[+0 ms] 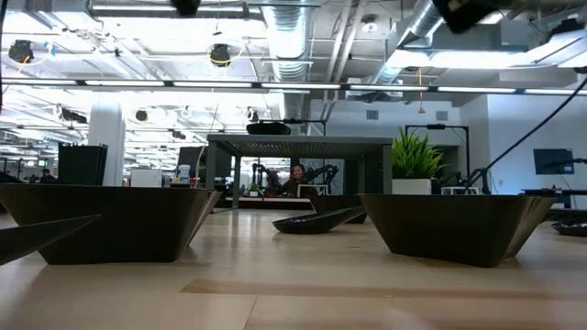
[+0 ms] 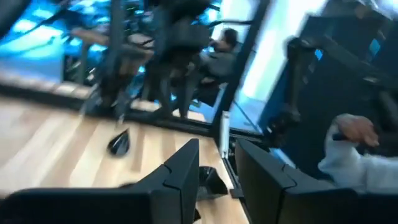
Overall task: Pick & Place Mini shaped plates
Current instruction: Put the black distorted square plate on the shelf
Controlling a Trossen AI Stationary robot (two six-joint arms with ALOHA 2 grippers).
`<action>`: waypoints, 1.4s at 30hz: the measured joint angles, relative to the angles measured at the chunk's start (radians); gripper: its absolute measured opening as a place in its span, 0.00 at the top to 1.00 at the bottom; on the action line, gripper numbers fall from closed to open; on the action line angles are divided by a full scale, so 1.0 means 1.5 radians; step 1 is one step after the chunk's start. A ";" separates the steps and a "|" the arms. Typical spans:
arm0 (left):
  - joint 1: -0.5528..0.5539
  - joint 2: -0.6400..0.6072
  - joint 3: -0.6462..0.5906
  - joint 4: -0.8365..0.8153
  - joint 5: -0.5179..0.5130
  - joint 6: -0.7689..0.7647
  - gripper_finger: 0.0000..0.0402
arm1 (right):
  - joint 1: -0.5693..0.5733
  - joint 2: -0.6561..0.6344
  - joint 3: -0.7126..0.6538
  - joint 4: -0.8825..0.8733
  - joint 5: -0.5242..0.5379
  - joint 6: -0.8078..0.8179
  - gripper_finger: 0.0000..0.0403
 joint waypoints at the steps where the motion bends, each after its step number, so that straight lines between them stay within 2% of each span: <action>1: 0.000 0.001 0.017 -0.014 0.017 0.028 0.74 | -0.005 -0.003 -0.034 0.058 -0.039 -0.011 0.75; 4: -0.001 0.000 0.063 -0.083 0.028 0.057 0.74 | -0.020 -0.003 -0.115 0.197 -0.060 -0.059 0.75; 7: 0.000 0.000 0.085 -0.178 0.015 0.008 0.74 | -0.055 0.003 -0.156 0.253 -0.059 -0.097 0.75; 12: -0.013 0.003 0.084 -0.407 0.002 -0.189 0.74 | -0.124 0.003 -0.167 0.235 -0.061 0.006 0.75; 15: -0.028 0.003 0.084 -0.563 0.005 -0.339 0.74 | -0.148 0.003 -0.167 0.223 -0.061 0.017 0.75; 17: -0.042 0.008 0.084 -0.628 0.005 -0.408 0.74 | -0.157 0.003 -0.167 0.220 -0.062 0.018 0.75; 20: -0.063 0.022 0.070 -0.641 0.008 -0.429 0.75 | -0.162 0.003 -0.167 0.220 -0.062 0.017 0.75; 27: -0.086 0.073 0.039 -0.647 0.044 -0.359 0.76 | -0.162 0.003 -0.167 0.218 -0.062 -0.040 0.75; 33: -0.078 0.113 0.031 -0.652 -0.023 -0.306 0.76 | -0.162 0.003 -0.167 0.218 -0.062 -0.068 0.75; 39: -0.077 0.123 0.030 -0.657 -0.033 -0.304 0.76 | -0.162 0.003 -0.167 0.220 -0.062 -0.070 0.75; 42: -0.078 0.120 0.030 -0.656 -0.060 -0.290 0.76 | -0.162 0.003 -0.167 0.219 -0.062 -0.070 0.75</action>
